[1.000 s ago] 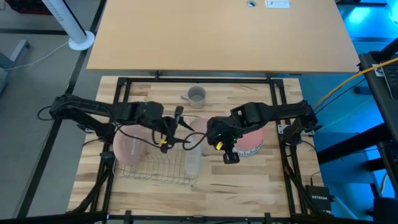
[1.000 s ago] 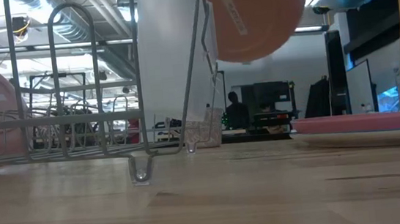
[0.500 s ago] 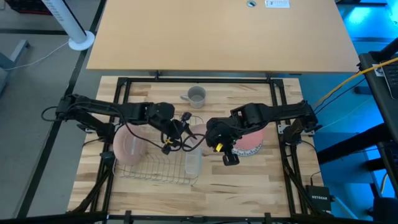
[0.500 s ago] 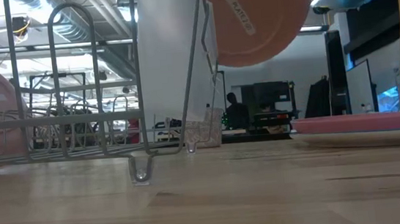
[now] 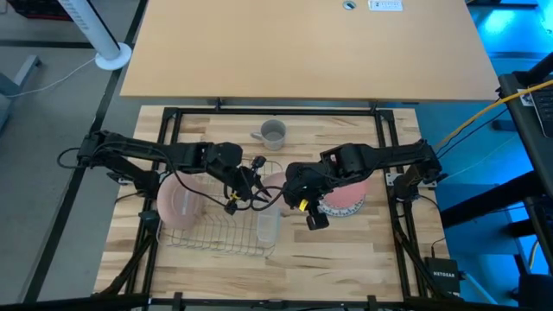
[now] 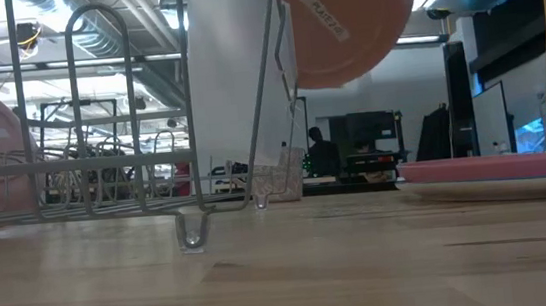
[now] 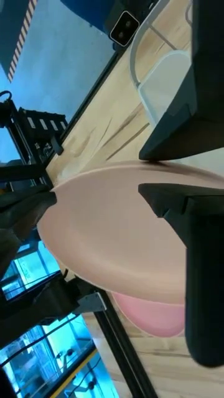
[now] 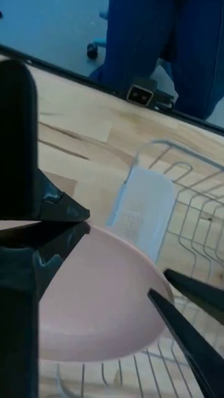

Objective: Sort dishes
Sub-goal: Put the pink plate in the dish rack

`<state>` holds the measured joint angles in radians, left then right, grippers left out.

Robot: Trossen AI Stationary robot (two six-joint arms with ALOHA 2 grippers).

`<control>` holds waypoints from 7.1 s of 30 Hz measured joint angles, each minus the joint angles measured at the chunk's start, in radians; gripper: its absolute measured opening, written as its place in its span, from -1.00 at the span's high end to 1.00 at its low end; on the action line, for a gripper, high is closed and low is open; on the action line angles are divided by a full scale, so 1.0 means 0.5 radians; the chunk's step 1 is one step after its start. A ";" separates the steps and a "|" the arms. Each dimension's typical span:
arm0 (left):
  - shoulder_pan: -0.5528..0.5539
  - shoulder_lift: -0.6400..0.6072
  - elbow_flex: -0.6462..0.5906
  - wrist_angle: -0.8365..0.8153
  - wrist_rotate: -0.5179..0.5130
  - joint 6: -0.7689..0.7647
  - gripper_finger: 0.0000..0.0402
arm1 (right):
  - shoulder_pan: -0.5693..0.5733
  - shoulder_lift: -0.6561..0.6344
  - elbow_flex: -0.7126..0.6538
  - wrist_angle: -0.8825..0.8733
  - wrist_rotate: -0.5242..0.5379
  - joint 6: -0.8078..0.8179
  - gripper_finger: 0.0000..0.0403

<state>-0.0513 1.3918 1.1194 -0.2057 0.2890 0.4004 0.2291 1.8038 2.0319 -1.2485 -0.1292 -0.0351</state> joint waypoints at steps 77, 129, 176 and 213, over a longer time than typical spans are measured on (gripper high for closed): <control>-0.003 0.033 0.001 0.025 -0.009 -0.121 0.70 | 0.646 0.002 -1.833 1.465 0.313 1.000 0.06; -0.393 0.033 0.001 0.186 -0.040 -0.237 0.66 | 0.669 0.172 -0.555 0.061 0.262 0.726 0.97; -0.461 0.229 -0.001 0.367 -0.428 0.229 0.91 | 0.639 0.165 0.142 -0.235 0.688 0.365 0.91; -0.703 -0.784 0.002 -0.004 -1.926 -1.309 0.94 | 0.571 -0.027 0.622 -0.142 2.338 -0.338 0.20</control>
<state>-0.4030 0.9999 1.1202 -0.2076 -0.6739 -0.2541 0.5148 1.7904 2.3428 -1.3197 1.0399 -0.2040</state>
